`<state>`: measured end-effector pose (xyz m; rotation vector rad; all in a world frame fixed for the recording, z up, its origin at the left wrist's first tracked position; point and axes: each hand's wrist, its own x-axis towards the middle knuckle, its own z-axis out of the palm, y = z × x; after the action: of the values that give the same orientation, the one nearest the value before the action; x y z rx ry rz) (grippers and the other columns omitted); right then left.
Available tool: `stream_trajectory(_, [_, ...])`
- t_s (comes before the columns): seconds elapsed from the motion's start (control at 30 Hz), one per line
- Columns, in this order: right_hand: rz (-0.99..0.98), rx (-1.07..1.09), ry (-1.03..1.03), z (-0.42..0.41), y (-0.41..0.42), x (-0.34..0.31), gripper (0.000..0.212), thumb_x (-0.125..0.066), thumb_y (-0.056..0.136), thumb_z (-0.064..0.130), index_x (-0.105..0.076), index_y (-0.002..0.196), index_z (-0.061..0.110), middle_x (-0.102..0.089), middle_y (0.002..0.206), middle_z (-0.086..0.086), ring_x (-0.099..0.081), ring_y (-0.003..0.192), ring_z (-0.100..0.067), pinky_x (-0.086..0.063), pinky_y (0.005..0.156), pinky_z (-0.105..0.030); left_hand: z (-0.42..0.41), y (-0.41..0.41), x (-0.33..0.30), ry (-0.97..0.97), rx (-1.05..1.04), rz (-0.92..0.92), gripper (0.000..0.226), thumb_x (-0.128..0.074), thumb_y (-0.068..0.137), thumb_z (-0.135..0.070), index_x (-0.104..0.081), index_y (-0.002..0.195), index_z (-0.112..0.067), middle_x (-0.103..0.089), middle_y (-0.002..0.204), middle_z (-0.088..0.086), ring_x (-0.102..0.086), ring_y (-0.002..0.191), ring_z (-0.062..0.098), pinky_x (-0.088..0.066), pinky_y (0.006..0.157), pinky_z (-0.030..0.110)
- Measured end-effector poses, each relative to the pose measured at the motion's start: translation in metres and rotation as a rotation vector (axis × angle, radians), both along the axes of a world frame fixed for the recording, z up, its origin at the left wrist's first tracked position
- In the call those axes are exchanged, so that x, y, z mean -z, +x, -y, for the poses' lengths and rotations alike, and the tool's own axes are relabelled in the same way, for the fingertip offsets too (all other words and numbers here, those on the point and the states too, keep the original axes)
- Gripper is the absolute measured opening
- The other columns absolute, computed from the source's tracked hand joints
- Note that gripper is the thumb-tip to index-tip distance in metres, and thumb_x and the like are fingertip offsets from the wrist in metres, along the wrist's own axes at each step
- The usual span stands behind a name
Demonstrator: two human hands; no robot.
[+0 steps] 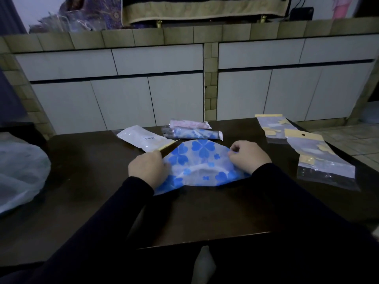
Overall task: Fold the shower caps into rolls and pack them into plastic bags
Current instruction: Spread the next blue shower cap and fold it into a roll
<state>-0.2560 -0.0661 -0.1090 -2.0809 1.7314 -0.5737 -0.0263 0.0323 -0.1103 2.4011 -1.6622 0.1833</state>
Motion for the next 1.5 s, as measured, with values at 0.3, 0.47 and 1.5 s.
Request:
stream_trajectory(0.3, [0.168, 0.018, 0.026, 0.008, 0.020, 0.005, 0.009, -0.055, 0.084, 0.019, -0.063, 0.082, 0.015, -0.059, 0.086, -0.002, -0.055, 0.080, -0.016, -0.049, 0.074, -0.030, 0.024, -0.008, 0.010, -0.189, 0.074, -0.438, 0.029, -0.047, 0.097, -0.034, -0.048, 0.074, -0.016, -0.057, 0.081, 0.006, -0.056, 0.087, 0.031, -0.034, 0.068, 0.031])
stream_trajectory(0.47, [0.208, 0.009, -0.063, 0.013, 0.017, 0.027, 0.007, -0.057, 0.093, 0.028, -0.058, 0.094, 0.021, -0.055, 0.091, 0.004, -0.053, 0.085, -0.011, -0.041, 0.073, -0.027, 0.017, -0.005, 0.022, -0.230, 0.036, -0.286, 0.025, -0.040, 0.100, -0.037, -0.047, 0.091, -0.015, -0.059, 0.086, 0.008, -0.056, 0.084, 0.033, -0.035, 0.066, 0.033])
stream_trajectory(1.5, [-0.174, -0.258, -0.600, 0.002, 0.025, 0.018, 0.035, -0.044, 0.096, 0.028, -0.055, 0.129, 0.024, -0.052, 0.129, 0.003, -0.043, 0.120, -0.017, -0.030, 0.098, -0.037, 0.016, -0.017, 0.007, 0.228, 0.350, -0.003, 0.094, -0.037, 0.069, -0.076, -0.014, 0.151, -0.035, -0.002, 0.161, -0.006, -0.001, 0.147, 0.018, -0.007, 0.114, 0.052])
